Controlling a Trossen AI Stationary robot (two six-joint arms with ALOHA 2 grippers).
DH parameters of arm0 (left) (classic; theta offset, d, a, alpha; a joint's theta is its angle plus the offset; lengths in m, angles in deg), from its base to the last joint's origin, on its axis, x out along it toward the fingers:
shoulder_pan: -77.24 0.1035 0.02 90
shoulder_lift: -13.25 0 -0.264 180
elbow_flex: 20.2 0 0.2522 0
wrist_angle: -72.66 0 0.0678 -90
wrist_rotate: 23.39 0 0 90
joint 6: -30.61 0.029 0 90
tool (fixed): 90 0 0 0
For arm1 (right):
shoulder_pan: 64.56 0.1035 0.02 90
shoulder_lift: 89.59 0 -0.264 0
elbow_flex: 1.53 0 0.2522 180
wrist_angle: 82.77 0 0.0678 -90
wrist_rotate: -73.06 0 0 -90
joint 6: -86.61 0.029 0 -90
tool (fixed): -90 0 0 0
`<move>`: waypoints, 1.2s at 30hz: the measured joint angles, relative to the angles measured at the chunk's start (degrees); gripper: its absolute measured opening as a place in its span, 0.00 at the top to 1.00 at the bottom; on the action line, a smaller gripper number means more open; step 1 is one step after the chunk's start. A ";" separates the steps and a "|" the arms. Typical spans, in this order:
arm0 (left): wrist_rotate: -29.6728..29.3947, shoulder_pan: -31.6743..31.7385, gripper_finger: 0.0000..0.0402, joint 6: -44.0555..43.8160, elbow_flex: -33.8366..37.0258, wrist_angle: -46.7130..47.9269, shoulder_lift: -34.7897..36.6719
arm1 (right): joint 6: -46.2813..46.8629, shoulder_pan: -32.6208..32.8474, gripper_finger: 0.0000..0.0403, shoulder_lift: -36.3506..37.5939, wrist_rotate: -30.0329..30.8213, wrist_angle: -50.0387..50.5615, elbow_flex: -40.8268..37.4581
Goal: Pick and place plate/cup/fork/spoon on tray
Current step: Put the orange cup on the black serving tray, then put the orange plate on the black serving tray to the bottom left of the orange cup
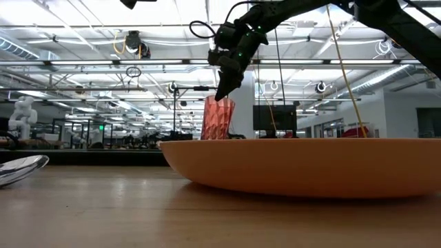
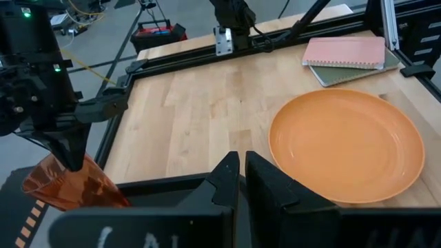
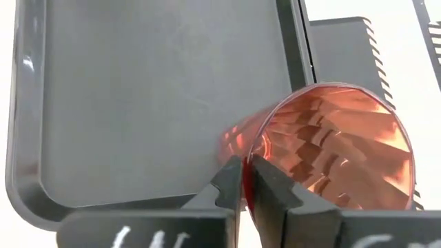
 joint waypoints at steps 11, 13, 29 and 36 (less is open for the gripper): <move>0.00 0.00 0.92 0.00 0.00 0.00 0.00 | -0.07 0.00 0.92 0.02 3.47 -1.51 -0.02; 0.00 -0.01 0.92 0.00 0.00 0.00 0.00 | -0.07 0.02 0.89 0.04 4.42 -1.84 -0.02; 0.00 0.00 0.92 0.02 0.00 0.04 0.00 | 1.52 0.64 0.74 0.09 4.18 -8.39 -8.64; 0.00 0.00 0.92 0.03 0.00 0.04 -0.01 | 1.64 1.75 0.71 0.09 4.33 -10.45 -9.07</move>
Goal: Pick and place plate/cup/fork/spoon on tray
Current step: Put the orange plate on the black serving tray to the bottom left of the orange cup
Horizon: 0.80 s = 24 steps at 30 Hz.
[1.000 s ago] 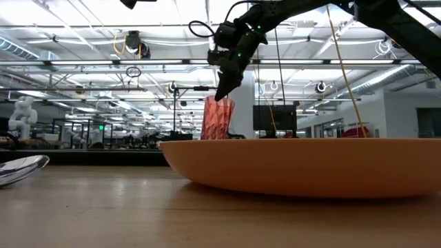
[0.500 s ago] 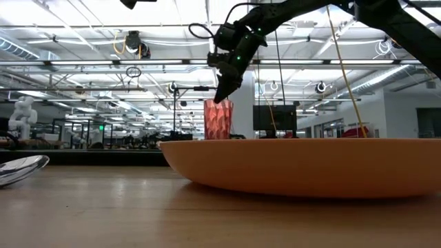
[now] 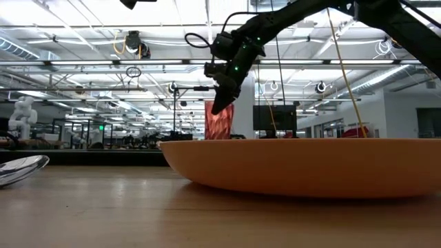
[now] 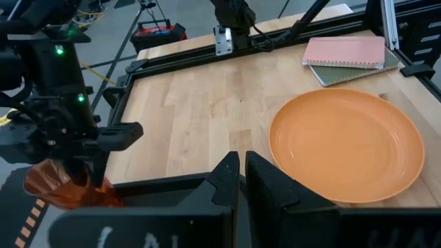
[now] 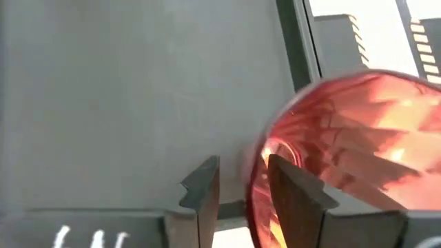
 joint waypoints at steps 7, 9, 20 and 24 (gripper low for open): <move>0.00 0.00 0.92 0.00 0.02 -0.01 -0.01 | -0.39 0.19 0.67 0.00 0.04 -1.86 0.00; 0.01 0.00 0.92 0.01 0.02 0.00 0.01 | -0.59 0.15 0.66 0.00 0.06 -2.57 0.00; 0.02 -0.02 0.92 0.10 0.02 -0.04 -0.02 | -2.99 0.54 0.54 2.80 1.78 -3.71 0.04; 0.04 -0.02 0.92 0.08 0.02 -0.04 -0.01 | -3.02 0.99 0.50 4.68 1.83 -4.02 0.04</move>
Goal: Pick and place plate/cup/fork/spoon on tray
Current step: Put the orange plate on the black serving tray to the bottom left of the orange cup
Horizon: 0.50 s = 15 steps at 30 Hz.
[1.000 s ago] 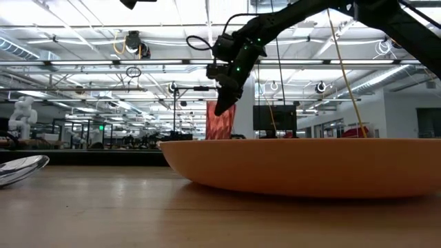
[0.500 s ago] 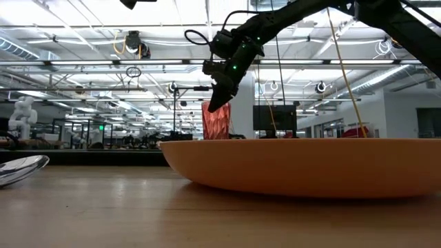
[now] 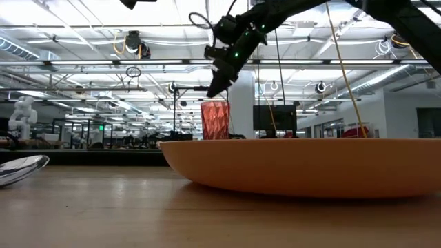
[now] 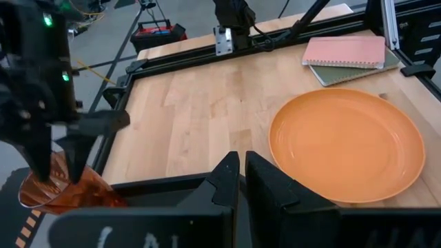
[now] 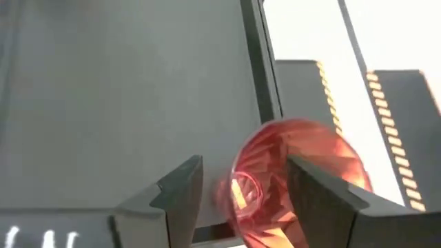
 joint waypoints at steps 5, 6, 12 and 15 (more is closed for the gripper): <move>0.00 -0.06 0.92 0.19 0.00 -0.31 0.02 | 1.34 2.06 0.50 5.00 0.18 1.11 0.00; 0.00 -0.14 0.92 0.79 0.00 -0.62 0.00 | 1.42 2.79 0.50 6.17 0.92 1.63 0.00; -0.01 -1.91 0.92 2.51 0.00 -3.26 -0.13 | 4.03 9.38 0.50 13.24 8.90 7.25 0.04; -0.05 -3.64 0.92 4.30 0.00 -4.17 -0.86 | 8.41 13.02 0.50 16.52 8.72 10.84 -1.36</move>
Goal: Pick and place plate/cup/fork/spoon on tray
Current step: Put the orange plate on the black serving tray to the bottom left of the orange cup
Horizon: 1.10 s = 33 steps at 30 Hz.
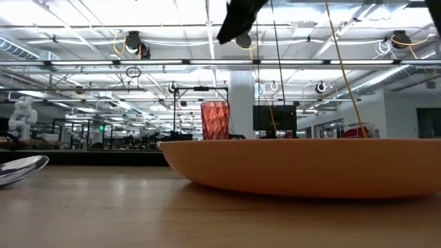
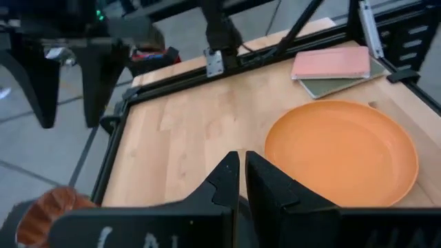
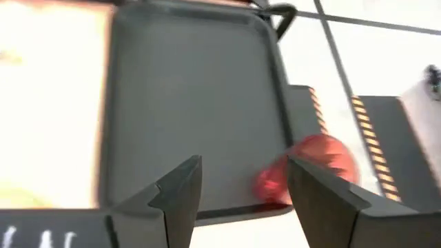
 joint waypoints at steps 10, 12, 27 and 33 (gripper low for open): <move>-0.86 -7.16 0.92 7.10 0.02 -6.10 -5.69 | 8.02 14.50 0.50 18.23 4.28 -17.80 -31.58; -2.31 -7.76 0.92 8.32 -0.45 -7.61 -7.57 | 8.16 16.67 0.50 21.89 6.88 -22.85 -38.56; -4.26 -11.74 0.62 5.99 -6.32 -1.21 -27.69 | 19.73 18.33 0.50 40.57 9.26 -32.21 -65.22; -1.95 -15.33 0.60 6.91 -6.32 -0.96 -35.85 | 20.26 18.33 0.50 42.47 9.38 -32.35 -65.55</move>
